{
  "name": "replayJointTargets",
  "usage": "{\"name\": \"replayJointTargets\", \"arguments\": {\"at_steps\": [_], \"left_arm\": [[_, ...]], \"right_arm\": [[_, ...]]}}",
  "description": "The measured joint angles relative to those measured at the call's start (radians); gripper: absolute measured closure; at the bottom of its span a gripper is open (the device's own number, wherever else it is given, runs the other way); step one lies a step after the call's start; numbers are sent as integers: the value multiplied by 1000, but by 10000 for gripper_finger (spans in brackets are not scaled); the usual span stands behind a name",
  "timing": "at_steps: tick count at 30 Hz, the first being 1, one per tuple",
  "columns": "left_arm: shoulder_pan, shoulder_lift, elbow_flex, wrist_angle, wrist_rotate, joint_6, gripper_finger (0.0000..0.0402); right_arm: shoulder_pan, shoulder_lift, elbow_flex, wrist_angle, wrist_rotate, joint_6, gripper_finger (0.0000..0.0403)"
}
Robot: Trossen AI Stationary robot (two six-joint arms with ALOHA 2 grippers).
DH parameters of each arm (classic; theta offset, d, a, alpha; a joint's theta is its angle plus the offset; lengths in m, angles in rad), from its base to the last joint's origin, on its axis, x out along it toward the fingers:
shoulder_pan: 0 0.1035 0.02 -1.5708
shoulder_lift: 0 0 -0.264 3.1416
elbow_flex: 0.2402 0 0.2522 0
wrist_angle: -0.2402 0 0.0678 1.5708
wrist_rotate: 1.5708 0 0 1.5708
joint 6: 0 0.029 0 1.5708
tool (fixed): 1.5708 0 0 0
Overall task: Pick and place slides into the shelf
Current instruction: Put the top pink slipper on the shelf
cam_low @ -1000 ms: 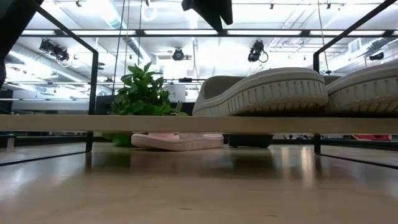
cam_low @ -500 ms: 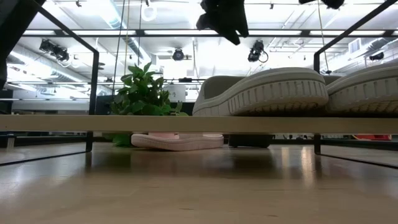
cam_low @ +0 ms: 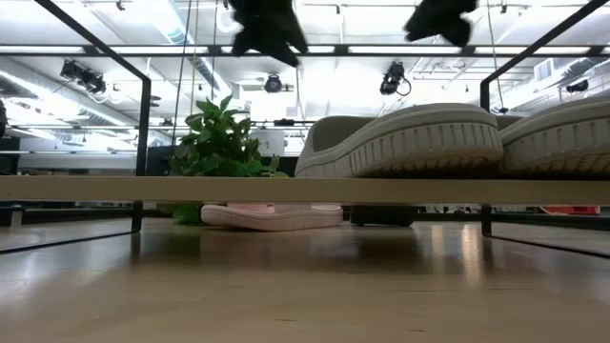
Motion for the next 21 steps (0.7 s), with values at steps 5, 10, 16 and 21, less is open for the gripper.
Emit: {"name": "replayJointTargets", "arguments": {"at_steps": [5,10,16,21], "left_arm": [[22,-119,-95,-12,0,3,251],[45,-203,-161,-24,0,30,258],[77,-282,-222,-27,0,74,261],[94,-290,-227,-23,4,120,254]], "right_arm": [[-109,120,0,150,-148,0,299],[-193,254,58,186,-216,-9,299],[-268,419,227,166,-249,-24,299],[-325,554,387,88,-259,-50,299]]}}
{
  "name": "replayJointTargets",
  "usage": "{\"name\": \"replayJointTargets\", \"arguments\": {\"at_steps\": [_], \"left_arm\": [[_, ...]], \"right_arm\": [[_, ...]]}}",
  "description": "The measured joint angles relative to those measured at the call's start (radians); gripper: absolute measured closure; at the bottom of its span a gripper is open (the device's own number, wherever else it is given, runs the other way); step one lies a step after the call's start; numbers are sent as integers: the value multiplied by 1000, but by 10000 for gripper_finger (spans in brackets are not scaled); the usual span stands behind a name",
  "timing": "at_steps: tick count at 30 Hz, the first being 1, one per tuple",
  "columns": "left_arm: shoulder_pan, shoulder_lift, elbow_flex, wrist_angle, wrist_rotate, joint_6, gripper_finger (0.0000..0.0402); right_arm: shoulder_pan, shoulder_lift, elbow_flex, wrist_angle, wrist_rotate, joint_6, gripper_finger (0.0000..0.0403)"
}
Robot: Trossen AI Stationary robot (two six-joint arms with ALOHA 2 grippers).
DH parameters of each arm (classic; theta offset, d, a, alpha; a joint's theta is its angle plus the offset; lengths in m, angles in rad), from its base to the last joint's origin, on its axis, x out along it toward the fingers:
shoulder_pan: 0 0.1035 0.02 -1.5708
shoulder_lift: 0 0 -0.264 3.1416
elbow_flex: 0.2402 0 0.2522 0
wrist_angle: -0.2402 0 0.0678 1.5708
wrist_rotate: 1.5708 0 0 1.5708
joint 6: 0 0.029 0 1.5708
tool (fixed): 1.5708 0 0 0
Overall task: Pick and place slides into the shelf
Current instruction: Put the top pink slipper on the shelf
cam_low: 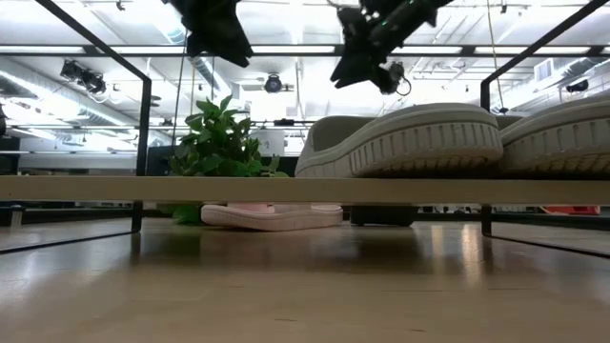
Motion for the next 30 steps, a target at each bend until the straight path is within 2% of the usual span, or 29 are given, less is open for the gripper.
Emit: {"name": "replayJointTargets", "arguments": {"at_steps": [10,23,30], "left_arm": [[36,-2,0,4,0,17,264],[83,-2,0,61,1,5,256],[114,-1,0,92,0,-8,267]], "right_arm": [[-130,201,203,-112,-159,0,299],[-214,320,215,-101,-216,73,298],[-201,394,215,-76,-264,107,265]]}}
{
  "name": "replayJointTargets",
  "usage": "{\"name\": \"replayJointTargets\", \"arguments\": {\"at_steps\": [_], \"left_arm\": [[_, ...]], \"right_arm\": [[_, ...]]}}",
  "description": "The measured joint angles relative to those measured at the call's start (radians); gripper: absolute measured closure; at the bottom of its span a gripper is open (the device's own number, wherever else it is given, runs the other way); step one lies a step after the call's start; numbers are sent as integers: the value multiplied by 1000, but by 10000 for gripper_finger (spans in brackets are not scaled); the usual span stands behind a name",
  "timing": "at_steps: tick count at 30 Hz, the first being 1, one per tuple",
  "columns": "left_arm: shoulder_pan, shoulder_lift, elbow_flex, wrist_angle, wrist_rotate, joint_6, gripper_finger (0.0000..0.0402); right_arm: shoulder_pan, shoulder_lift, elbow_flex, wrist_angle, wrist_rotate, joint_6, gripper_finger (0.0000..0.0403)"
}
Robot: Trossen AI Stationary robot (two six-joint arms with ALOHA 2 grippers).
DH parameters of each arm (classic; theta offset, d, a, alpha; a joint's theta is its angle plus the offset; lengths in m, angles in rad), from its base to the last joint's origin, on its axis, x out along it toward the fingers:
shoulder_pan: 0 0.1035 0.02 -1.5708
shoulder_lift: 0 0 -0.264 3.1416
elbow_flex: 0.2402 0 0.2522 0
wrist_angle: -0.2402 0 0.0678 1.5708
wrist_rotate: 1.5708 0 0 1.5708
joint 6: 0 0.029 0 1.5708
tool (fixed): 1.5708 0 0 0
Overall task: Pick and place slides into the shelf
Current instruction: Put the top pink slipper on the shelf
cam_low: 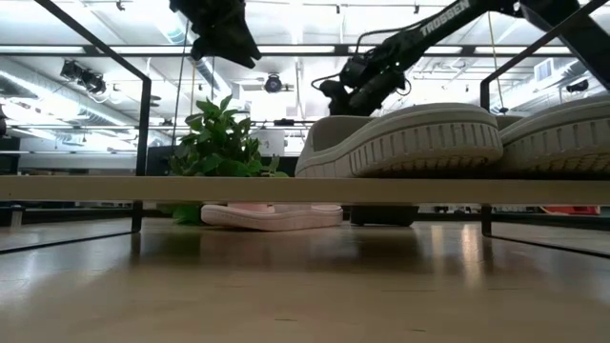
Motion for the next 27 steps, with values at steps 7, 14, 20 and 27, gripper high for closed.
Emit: {"name": "replayJointTargets", "arguments": {"at_steps": [7,14,20,27], "left_arm": [[4,0,0,2,11,-29,263],[4,0,0,2,11,-39,258],[4,0,0,4,31,-44,268],[2,1,0,4,33,-46,261]], "right_arm": [[8,53,0,38,-34,54,216],[37,86,0,102,24,124,187],[44,103,0,101,93,125,186],[44,103,0,73,179,121,186]]}}
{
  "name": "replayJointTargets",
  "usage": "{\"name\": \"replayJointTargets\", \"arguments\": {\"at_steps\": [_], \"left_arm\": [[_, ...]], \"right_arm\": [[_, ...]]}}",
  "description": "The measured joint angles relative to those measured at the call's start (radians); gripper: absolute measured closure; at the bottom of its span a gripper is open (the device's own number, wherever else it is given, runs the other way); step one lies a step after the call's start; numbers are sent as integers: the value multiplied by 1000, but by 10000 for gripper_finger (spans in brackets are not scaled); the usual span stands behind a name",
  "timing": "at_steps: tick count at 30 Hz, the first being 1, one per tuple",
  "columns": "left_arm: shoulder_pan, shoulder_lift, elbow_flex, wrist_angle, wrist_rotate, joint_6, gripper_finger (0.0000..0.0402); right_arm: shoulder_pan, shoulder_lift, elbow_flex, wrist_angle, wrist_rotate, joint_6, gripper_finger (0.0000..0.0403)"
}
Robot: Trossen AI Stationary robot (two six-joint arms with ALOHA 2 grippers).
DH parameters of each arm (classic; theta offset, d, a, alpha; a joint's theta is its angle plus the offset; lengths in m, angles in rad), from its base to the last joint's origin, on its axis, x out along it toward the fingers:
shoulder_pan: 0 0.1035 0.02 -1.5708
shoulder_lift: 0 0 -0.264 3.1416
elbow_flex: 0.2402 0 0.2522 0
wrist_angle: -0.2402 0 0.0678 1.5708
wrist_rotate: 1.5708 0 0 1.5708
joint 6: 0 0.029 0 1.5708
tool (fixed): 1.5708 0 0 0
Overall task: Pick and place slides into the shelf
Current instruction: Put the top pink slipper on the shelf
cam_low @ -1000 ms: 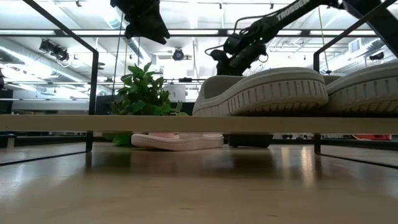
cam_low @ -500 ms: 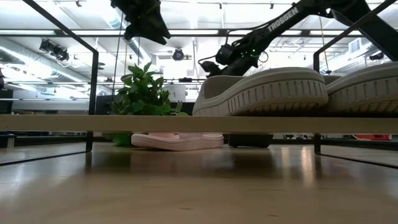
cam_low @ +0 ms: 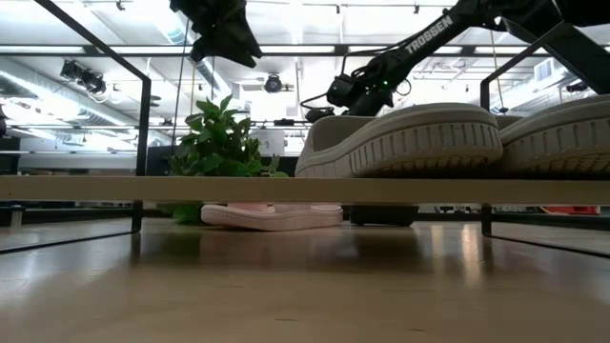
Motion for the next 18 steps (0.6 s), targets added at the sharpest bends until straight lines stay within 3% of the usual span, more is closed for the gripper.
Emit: {"name": "replayJointTargets", "arguments": {"at_steps": [18], "left_arm": [[0,0,0,5,45,-19,266]], "right_arm": [[27,13,0,-54,29,17,186]]}}
